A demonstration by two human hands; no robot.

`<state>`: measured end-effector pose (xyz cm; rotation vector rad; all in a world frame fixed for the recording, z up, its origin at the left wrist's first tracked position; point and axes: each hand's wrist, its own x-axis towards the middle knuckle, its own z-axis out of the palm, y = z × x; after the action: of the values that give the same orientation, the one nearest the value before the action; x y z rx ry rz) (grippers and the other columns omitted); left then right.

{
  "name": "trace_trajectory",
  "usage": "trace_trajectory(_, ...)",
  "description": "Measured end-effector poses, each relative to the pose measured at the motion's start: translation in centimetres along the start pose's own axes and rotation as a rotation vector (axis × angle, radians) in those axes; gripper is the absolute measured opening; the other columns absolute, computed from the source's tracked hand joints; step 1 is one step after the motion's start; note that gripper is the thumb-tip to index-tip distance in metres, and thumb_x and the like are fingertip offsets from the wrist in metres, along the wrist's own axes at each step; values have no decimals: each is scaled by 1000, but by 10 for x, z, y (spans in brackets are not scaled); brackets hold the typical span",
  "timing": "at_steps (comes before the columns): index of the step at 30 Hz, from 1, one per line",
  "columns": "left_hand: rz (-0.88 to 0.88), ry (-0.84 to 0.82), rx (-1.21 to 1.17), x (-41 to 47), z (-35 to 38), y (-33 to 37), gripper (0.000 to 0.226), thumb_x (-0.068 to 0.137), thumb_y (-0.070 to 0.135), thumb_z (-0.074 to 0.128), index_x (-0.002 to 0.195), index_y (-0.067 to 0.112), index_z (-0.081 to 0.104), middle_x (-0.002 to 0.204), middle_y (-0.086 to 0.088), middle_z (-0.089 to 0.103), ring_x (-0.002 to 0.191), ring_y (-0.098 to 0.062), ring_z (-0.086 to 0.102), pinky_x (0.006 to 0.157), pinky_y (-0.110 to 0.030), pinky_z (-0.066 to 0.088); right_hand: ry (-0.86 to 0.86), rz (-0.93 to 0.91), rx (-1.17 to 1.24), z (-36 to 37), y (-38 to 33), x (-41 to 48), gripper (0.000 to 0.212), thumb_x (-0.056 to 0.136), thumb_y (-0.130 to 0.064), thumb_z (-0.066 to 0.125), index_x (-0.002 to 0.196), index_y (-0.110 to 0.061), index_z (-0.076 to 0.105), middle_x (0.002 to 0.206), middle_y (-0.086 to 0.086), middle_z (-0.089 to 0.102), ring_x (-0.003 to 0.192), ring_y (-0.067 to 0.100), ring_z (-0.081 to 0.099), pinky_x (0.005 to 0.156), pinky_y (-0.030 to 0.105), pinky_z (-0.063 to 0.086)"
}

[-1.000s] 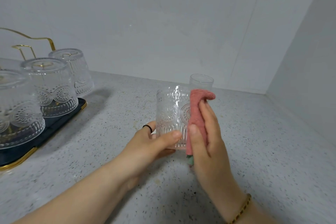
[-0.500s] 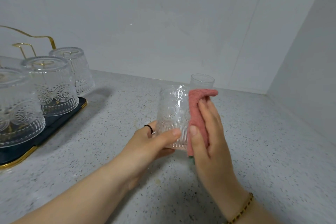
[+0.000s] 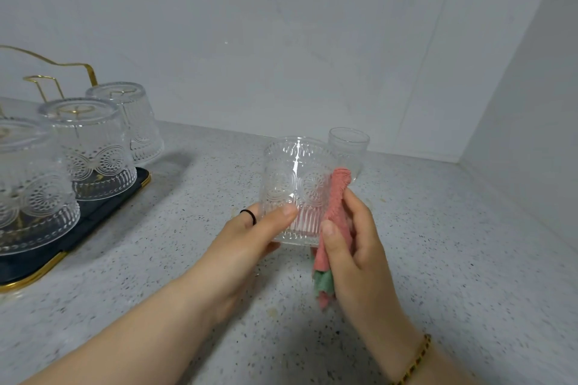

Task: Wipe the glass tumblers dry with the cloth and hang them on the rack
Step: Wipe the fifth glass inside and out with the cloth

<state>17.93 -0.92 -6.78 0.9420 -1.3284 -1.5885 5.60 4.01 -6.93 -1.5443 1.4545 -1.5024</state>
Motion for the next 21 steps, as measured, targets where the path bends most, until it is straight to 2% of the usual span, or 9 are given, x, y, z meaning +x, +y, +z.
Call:
trace_trajectory(3, 7, 34, 16, 2, 1, -1, 80, 52, 51, 79, 122, 21, 54, 103, 6, 72, 99, -10, 65, 94, -29, 47, 62, -46, -33, 0, 4, 1, 37, 91, -32, 45, 122, -44, 28, 73, 5, 58, 44, 7, 54, 40, 19, 46)
trace_trajectory(5, -16, 39, -47, 1, 4, -2, 86, 49, 45, 71, 128, 20, 47, 101, 3, 72, 96, -13, 67, 89, -28, 50, 86, -95, -129, 0, 9, 3, 44, 79, -51, 41, 122, -51, 28, 101, 17, 61, 78, 23, 65, 65, 34, 56)
trace_trajectory(7, -35, 9, -52, -2, 8, -4, 72, 49, 45, 66, 117, 22, 54, 98, 2, 73, 93, -13, 68, 85, -27, 50, 83, -128, -187, 2, 15, 3, 46, 71, -57, 33, 117, -62, 30, 120, 19, 55, 105, 37, 57, 85, 50, 50)
trace_trajectory(10, -40, -33, -22, 0, 7, -7, 56, 54, 42, 83, 100, 22, 61, 94, -2, 74, 91, -18, 69, 90, -35, 51, 54, -211, -241, 8, 14, 2, 43, 73, -56, 30, 111, -75, 22, 139, -11, 39, 118, 36, 48, 93, 54, 44)
trace_trajectory(12, -38, -59, -32, 2, 5, -9, 66, 46, 37, 80, 106, 17, 60, 98, -6, 73, 94, -22, 69, 92, -38, 51, 95, -256, -222, 7, 8, 3, 41, 76, -53, 29, 112, -71, 23, 140, -28, 27, 126, 15, 42, 102, 35, 40)
trace_trajectory(14, -32, -125, -66, 2, 4, -10, 75, 43, 39, 73, 111, 11, 59, 100, -8, 73, 95, -22, 68, 87, -33, 54, 115, -221, -155, -2, 2, 6, 38, 80, -50, 31, 116, -59, 27, 134, -16, 41, 116, 4, 48, 95, 23, 44)
trace_trajectory(17, -22, -226, -117, -2, 5, -9, 73, 46, 38, 69, 110, 4, 61, 101, -10, 72, 94, -21, 68, 79, -26, 55, 70, -68, 43, -12, -2, 6, 37, 93, -35, 36, 130, -37, 34, 90, 9, 62, 54, 13, 57, 41, 24, 49)
trace_trajectory(19, -35, -222, -215, 1, 4, -8, 54, 48, 32, 70, 95, 5, 70, 98, -14, 72, 91, -21, 69, 75, -26, 57, 26, -41, 2, -9, -1, 4, 40, 93, -29, 31, 133, -30, 34, 76, 6, 61, 46, 20, 51, 37, 28, 46)
trace_trajectory(21, -59, -155, -298, 5, 1, -5, 43, 50, 27, 72, 88, 6, 73, 102, -20, 70, 97, -28, 67, 81, -32, 56, -5, -67, -53, -2, 4, 2, 42, 92, -30, 38, 133, -35, 33, 78, 5, 59, 53, 20, 56, 48, 32, 52)
